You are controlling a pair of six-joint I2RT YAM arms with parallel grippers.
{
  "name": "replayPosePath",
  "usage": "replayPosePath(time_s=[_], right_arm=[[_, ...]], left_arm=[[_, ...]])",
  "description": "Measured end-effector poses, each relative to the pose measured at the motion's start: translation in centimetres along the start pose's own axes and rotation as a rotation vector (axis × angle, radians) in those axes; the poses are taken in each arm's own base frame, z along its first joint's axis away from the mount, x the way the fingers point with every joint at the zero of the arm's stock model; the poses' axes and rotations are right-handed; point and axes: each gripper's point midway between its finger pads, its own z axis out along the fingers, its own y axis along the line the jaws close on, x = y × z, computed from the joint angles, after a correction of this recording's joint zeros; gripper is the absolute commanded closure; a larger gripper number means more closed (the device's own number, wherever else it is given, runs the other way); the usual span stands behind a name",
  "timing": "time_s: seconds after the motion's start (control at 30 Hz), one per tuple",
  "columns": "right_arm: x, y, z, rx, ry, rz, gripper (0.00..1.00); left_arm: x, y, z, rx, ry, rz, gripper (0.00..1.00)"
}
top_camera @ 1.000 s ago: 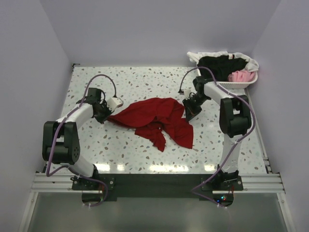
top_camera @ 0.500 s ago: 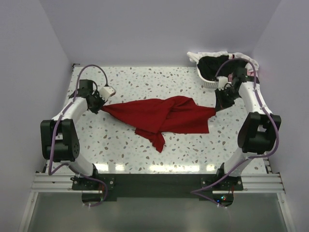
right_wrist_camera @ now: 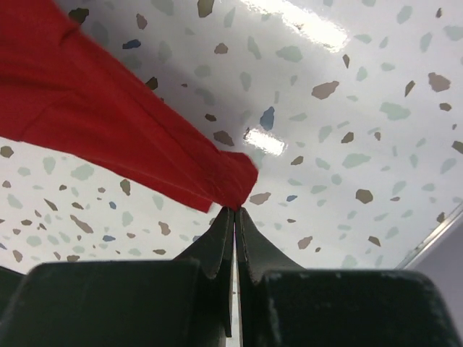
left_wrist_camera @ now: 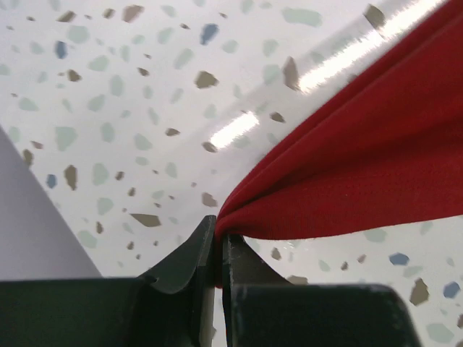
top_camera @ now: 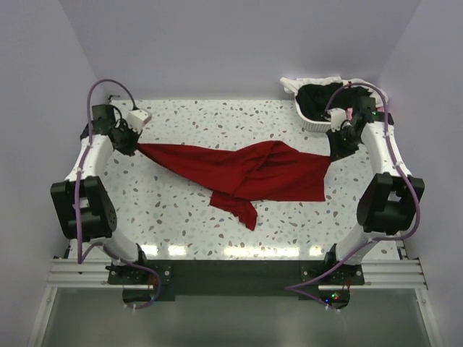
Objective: Fold and stack the t-shirts
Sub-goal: Flatten the tshirt out
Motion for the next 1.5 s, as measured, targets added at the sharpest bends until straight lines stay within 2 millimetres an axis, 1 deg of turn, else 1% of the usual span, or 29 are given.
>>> replayPosePath(time_s=[0.07, 0.13, 0.23, 0.37, 0.4, 0.43, 0.47, 0.5, 0.53, 0.57, 0.6, 0.67, 0.7, 0.73, 0.77, 0.8, 0.83, 0.9, 0.97, 1.0, 1.07, 1.13, 1.2, 1.33, 1.5], right_arm=[[-0.6, -0.2, -0.7, 0.015, -0.026, -0.016, 1.0], [-0.6, -0.1, -1.1, 0.018, -0.034, -0.028, 1.0], [-0.4, 0.3, -1.1, 0.016, -0.038, -0.041, 1.0], [0.7, 1.4, -0.5, -0.01, -0.006, -0.057, 1.0], [0.7, 1.6, -0.4, -0.015, -0.003, -0.064, 1.0], [0.6, 1.9, -0.3, -0.021, -0.004, -0.071, 1.0], [0.4, 2.1, -0.3, -0.027, -0.008, -0.077, 1.0], [0.3, 2.4, -0.2, -0.034, -0.011, -0.083, 1.0], [0.2, 2.7, -0.2, -0.04, -0.013, -0.089, 1.0], [0.1, 2.9, -0.1, -0.044, -0.013, -0.093, 1.0], [0.0, 3.1, -0.1, -0.047, -0.013, -0.098, 1.0], [-0.2, 3.5, 0.0, -0.051, -0.014, -0.107, 1.0], [-0.3, 3.8, 0.0, -0.053, -0.014, -0.109, 1.0], [-0.4, 4.0, 0.1, -0.053, -0.013, -0.108, 1.0], [-0.6, 4.1, 0.1, -0.053, -0.012, -0.108, 1.0], [-0.9, 4.1, 0.2, -0.052, -0.014, -0.106, 1.0], [-1.2, 4.2, 0.4, -0.051, -0.014, -0.102, 1.0], [-1.7, 3.9, 0.8, -0.044, -0.009, -0.089, 1.0], [-2.1, 3.4, 1.5, -0.039, 0.002, -0.071, 1.0], [-2.1, 3.3, 1.9, -0.039, 0.013, -0.061, 1.0], [-1.9, 3.0, 2.7, -0.038, 0.034, -0.047, 1.0], [-1.6, 2.9, 3.1, -0.033, 0.05, -0.038, 1.0], [-1.6, 2.8, 3.2, -0.028, 0.055, -0.034, 1.0], [-1.6, 2.6, 3.1, -0.018, 0.056, -0.035, 1.0], [-1.6, 2.3, 3.3, -0.006, 0.056, -0.037, 1.0]], left_arm=[[-1.0, 2.1, -0.3, -0.028, -0.019, -0.034, 1.0], [-0.8, 3.3, 0.3, -0.043, -0.013, -0.071, 1.0], [1.3, 3.7, 2.1, -0.029, 0.051, -0.157, 1.0], [3.7, 5.1, 4.8, -0.028, 0.132, -0.281, 1.0], [4.1, 5.6, 5.4, -0.036, 0.145, -0.313, 0.97], [4.4, 6.2, 5.7, -0.046, 0.153, -0.34, 0.91], [4.6, 6.8, 6.0, -0.056, 0.156, -0.359, 0.79], [4.5, 7.3, 6.1, -0.063, 0.153, -0.373, 0.75], [4.3, 7.7, 6.1, -0.066, 0.147, -0.385, 0.68], [4.0, 8.0, 6.1, -0.066, 0.134, -0.387, 0.65], [3.6, 8.0, 6.0, -0.054, 0.113, -0.387, 0.62], [2.5, 7.5, 5.7, -0.021, 0.067, -0.378, 0.53], [2.0, 7.2, 5.3, -0.007, 0.046, -0.364, 0.52], [1.4, 6.5, 4.9, 0.011, 0.024, -0.344, 0.51], [0.8, 5.5, 4.2, 0.025, 0.007, -0.316, 0.44], [0.1, 4.2, 3.4, 0.038, -0.009, -0.271, 0.43], [-0.7, 2.4, 2.6, 0.053, -0.025, -0.22, 0.38], [-3.1, -2.4, 1.1, 0.106, -0.07, -0.091, 0.36], [-5.7, -8.2, -0.2, 0.174, -0.133, 0.062, 0.36], [-6.7, -11.2, -0.8, 0.219, -0.162, 0.131, 0.35], [-7.7, -15.8, -1.6, 0.292, -0.196, 0.23, 0.35], [-7.8, -19.2, -1.5, 0.35, -0.198, 0.297, 0.35], [-7.2, -21.4, -0.7, 0.385, -0.166, 0.333, 0.35], [-5.5, -24.8, 1.2, 0.432, -0.084, 0.384, 0.35], [-4.4, -27.7, 3.0, 0.451, -0.019, 0.439, 0.36]])
